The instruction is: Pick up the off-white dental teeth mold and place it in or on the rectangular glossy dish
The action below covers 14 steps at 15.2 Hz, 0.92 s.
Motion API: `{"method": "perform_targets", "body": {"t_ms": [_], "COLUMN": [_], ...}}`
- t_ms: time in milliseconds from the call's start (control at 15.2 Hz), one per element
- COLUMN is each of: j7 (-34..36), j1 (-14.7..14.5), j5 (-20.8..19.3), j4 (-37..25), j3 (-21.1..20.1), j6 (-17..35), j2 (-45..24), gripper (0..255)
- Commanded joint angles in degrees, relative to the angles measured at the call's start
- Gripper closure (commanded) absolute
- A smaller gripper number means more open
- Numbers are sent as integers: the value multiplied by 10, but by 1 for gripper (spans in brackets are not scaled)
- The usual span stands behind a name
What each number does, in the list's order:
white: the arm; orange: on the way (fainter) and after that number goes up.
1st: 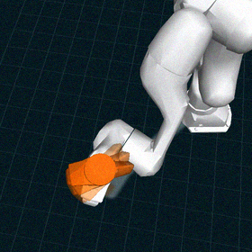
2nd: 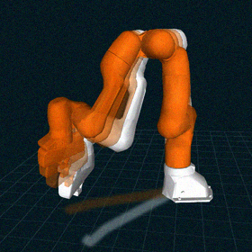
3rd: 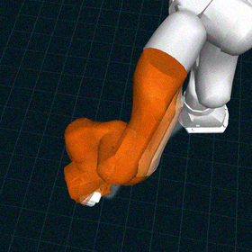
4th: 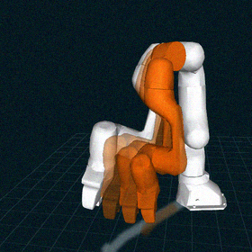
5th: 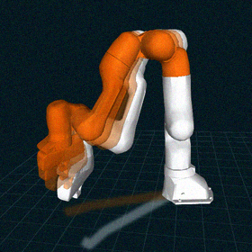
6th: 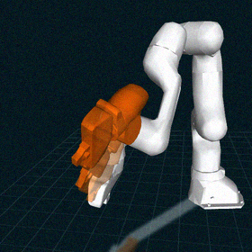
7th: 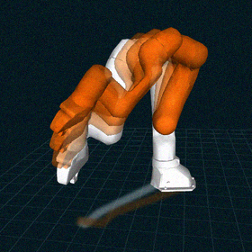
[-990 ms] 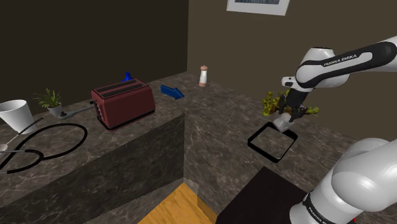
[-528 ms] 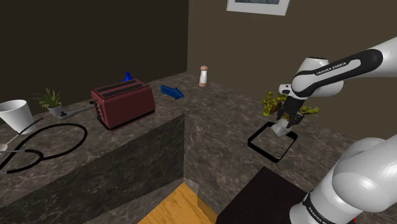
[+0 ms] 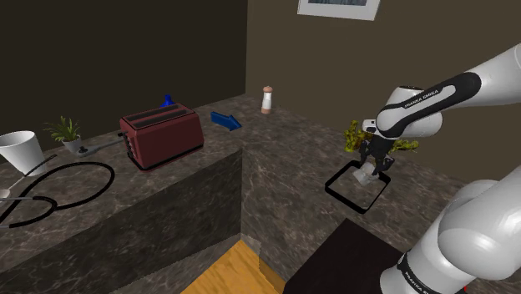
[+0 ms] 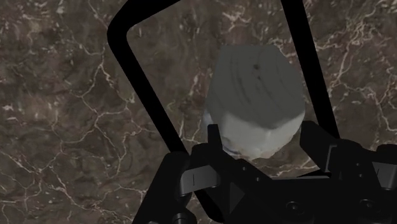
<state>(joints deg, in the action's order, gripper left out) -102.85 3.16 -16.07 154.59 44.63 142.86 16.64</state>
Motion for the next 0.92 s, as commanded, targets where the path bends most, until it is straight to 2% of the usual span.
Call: {"method": "perform_targets", "body": {"t_ms": [0,330,396,726,858], "j7": [-2,-2,-2,-2,15], "j1": [-1,-1,-1,-1,17], "j5": [2,2,2,2,-19], "j4": [0,0,0,0,-12], "j3": [2,2,2,2,-20], "j6": [3,3,3,3,-51], "j2": [-3,-3,-3,-3,42], "gripper": [255,255,0,0,0]}}
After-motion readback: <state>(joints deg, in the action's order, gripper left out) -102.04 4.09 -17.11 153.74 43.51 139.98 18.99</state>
